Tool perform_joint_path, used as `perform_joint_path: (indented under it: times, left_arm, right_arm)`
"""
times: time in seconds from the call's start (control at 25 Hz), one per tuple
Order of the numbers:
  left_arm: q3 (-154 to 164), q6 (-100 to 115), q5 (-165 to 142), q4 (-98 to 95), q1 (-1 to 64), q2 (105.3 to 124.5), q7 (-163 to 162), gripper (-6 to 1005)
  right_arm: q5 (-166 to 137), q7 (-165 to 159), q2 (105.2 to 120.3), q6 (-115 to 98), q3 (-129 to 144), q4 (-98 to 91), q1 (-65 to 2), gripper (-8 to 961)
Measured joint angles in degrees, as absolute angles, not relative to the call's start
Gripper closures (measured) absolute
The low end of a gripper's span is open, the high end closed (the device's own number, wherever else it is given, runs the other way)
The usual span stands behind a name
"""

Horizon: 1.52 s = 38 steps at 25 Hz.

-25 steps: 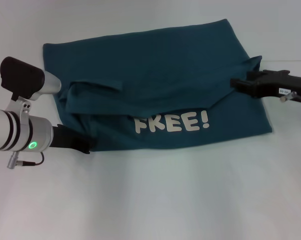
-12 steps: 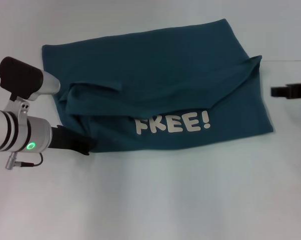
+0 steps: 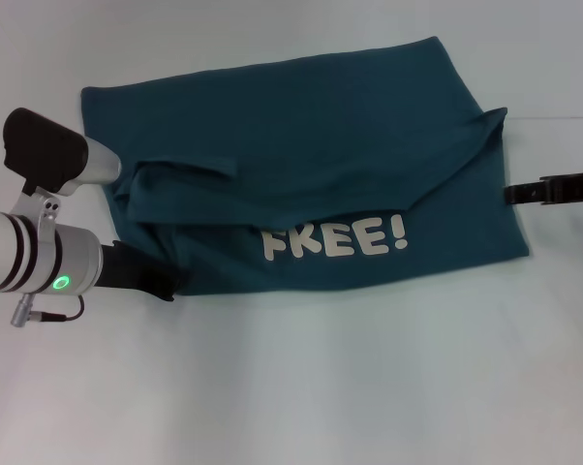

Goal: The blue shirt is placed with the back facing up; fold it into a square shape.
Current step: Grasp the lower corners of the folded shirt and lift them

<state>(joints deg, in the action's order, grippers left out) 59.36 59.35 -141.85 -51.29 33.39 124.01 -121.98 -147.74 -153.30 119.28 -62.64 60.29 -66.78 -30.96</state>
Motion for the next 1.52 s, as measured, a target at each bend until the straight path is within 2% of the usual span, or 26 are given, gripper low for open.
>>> perform_joint_path:
  times: [0.08, 0.28, 1.52]
  left_arm:
    - [59.3, 59.4, -141.9, -51.3, 33.3, 124.01, -121.7, 978]
    - [59.3, 59.6, -141.9, -51.2, 33.2, 124.01, -121.6, 978]
    - [59.6, 59.6, -141.9, -51.0, 33.1, 124.1, -121.5, 978]
  right_arm:
    - [-148.4, -152.8, 118.99, -62.3, 59.6, -63.0, -33.0, 326]
    - [-150.0, -152.5, 118.88, -61.1, 59.3, -58.5, -35.6, 192]
    - [-152.0, -152.5, 119.44, -53.8, 59.8, -49.8, -37.4, 232]
